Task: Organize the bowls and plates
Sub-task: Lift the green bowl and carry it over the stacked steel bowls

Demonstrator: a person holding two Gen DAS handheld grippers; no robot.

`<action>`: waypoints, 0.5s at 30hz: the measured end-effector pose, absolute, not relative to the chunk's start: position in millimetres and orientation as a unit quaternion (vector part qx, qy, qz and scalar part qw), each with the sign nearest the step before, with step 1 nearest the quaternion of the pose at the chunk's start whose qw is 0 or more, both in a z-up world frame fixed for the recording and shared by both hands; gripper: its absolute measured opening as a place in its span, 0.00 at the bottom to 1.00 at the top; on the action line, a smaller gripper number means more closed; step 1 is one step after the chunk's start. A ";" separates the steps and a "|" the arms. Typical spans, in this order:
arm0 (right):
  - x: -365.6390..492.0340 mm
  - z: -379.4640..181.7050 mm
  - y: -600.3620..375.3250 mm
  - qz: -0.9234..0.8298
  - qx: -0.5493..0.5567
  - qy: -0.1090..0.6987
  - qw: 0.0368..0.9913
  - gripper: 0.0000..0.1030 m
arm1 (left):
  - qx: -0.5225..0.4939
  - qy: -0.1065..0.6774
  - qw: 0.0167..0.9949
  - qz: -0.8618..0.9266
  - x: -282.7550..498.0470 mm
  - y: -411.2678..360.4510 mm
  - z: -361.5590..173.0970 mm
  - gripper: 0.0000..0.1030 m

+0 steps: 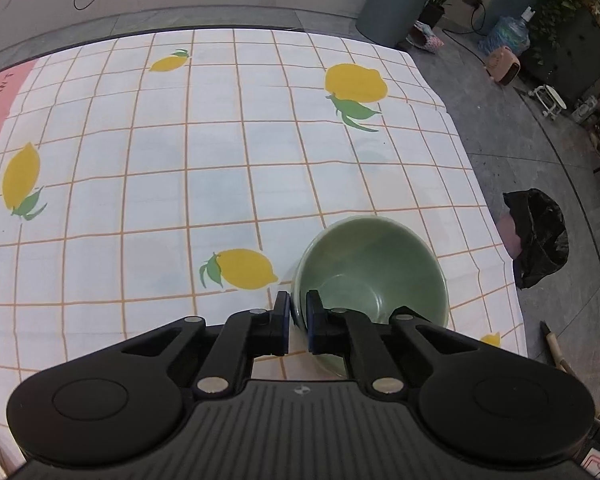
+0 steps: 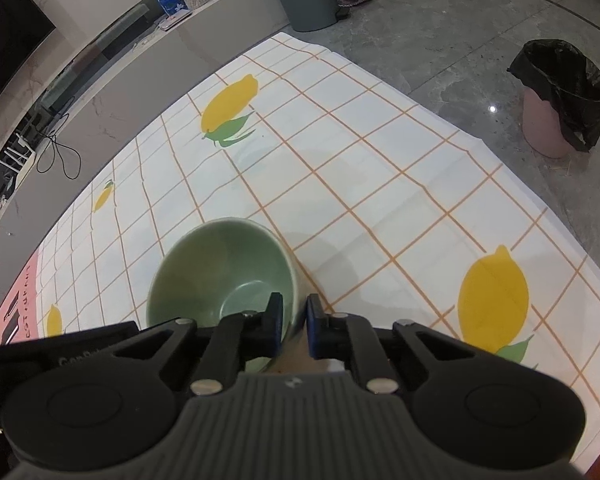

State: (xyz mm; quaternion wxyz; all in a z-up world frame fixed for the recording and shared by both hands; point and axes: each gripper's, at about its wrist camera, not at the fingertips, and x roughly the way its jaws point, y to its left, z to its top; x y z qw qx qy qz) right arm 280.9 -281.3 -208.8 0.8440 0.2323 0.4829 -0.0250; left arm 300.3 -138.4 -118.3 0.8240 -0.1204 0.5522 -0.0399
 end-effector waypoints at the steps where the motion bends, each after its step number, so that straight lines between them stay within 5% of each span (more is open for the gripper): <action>1: 278.8 -207.6 -280.5 -0.023 0.230 0.483 0.844 0.09 | -0.120 0.550 0.826 -0.041 298.4 -137.6 -116.3 0.07; 15: 223.5 -149.0 -254.7 0.024 0.228 0.444 0.866 0.10 | -0.157 0.491 0.857 -0.034 232.8 -98.2 -48.5 0.07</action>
